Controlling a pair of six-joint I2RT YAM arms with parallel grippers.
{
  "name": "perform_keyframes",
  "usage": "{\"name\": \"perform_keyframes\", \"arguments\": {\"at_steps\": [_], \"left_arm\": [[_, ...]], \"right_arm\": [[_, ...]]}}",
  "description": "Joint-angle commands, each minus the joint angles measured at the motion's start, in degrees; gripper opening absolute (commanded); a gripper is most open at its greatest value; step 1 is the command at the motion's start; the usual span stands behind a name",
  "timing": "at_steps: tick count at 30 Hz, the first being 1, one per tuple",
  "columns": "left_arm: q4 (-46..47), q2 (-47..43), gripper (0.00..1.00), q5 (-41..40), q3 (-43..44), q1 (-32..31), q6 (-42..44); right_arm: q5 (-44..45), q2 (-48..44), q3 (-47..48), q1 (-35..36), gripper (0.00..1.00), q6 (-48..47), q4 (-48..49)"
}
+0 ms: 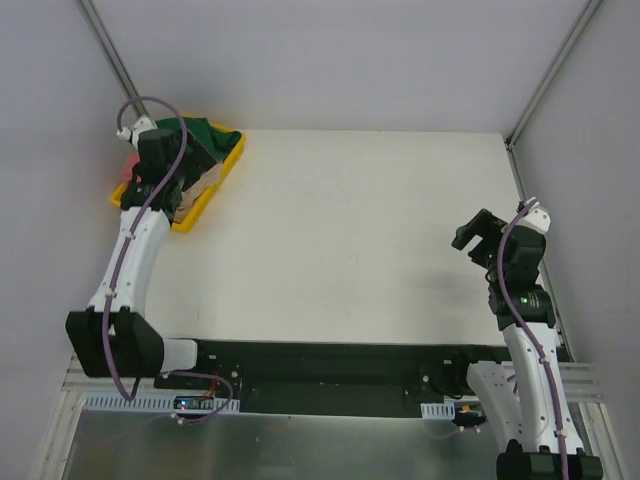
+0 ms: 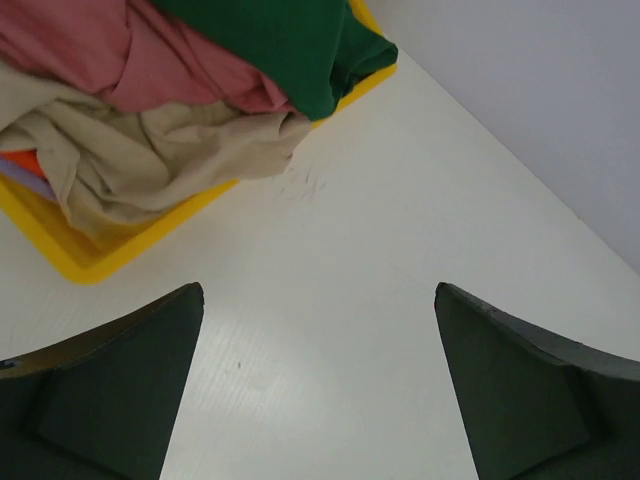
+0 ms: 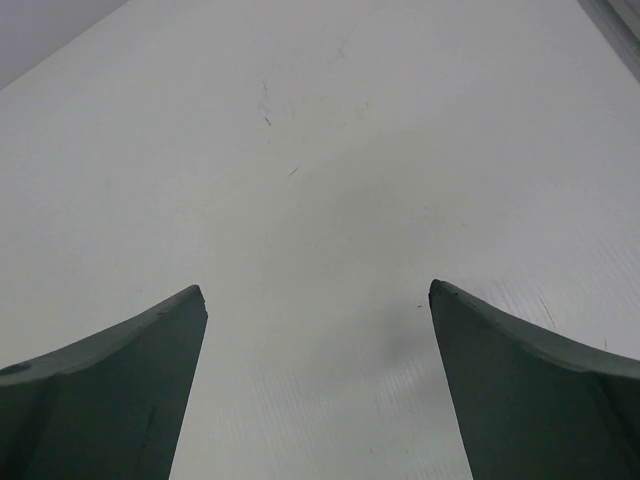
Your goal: Fold and stack the t-shirts
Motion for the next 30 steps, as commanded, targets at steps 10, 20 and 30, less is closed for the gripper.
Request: {"name": "perform_keyframes", "arguments": {"at_steps": [10,20,30], "left_arm": [[-6.9,47.2,0.99,-5.5,55.0,4.9,4.2],[-12.0,66.2,0.85,-6.5,71.5,5.4,7.4],[-12.3,66.2,0.14,-6.6,71.6,5.5,7.9]], "right_arm": [[-7.3,4.5,-4.2,-0.3,0.96,-4.8,14.7],[-2.3,11.4,-0.5,-0.3,0.96,-3.2,5.8],[-8.4,17.3,3.6,-0.3,0.96,-5.3,0.7]]}}
